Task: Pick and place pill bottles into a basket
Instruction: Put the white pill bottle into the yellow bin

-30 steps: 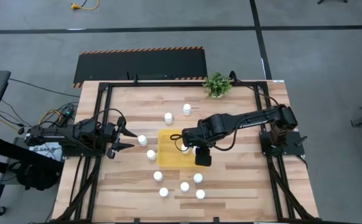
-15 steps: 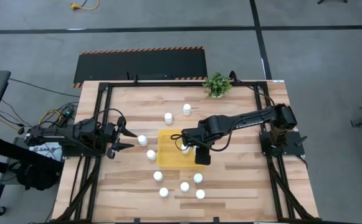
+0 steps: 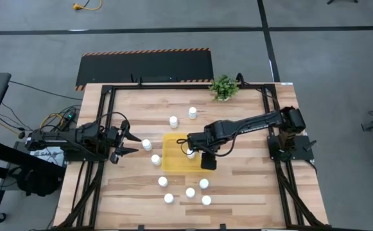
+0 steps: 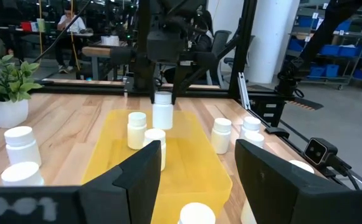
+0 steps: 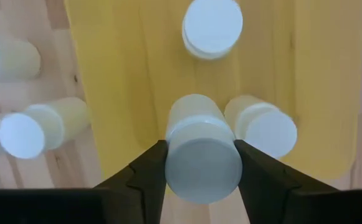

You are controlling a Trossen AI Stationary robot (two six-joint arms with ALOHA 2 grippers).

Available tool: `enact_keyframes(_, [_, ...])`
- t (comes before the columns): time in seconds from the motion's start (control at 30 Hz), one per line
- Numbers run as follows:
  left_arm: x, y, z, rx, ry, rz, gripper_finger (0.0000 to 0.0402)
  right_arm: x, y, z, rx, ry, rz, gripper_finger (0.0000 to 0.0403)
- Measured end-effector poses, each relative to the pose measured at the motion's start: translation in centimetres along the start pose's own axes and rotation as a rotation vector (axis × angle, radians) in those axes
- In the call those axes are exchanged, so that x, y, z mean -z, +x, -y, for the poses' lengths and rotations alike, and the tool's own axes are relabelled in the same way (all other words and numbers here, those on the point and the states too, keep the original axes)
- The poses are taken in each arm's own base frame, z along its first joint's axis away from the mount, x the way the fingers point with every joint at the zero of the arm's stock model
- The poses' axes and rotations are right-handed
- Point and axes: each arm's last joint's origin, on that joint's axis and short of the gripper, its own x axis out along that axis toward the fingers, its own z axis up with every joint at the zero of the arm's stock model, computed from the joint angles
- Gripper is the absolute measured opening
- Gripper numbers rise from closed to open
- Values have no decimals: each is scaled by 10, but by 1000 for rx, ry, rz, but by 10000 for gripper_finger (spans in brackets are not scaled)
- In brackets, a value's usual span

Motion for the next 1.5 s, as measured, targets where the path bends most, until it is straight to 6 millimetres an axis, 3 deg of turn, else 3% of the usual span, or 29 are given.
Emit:
enact_keyframes(0.53, [0,0,0,0,0,0,194,11,26,4,9,-21,-44,154])
enact_keyframes(0.87, [0,0,0,0,0,0,194,9,28,7,11,-23,-21,158])
enact_keyframes(1.17, [0,0,0,2,-7,0,194,4,51,7,-2,-47,-97,162])
enact_keyframes(1.5, [0,0,1,26,-8,-2,194,3,50,4,-22,-85,-75,168])
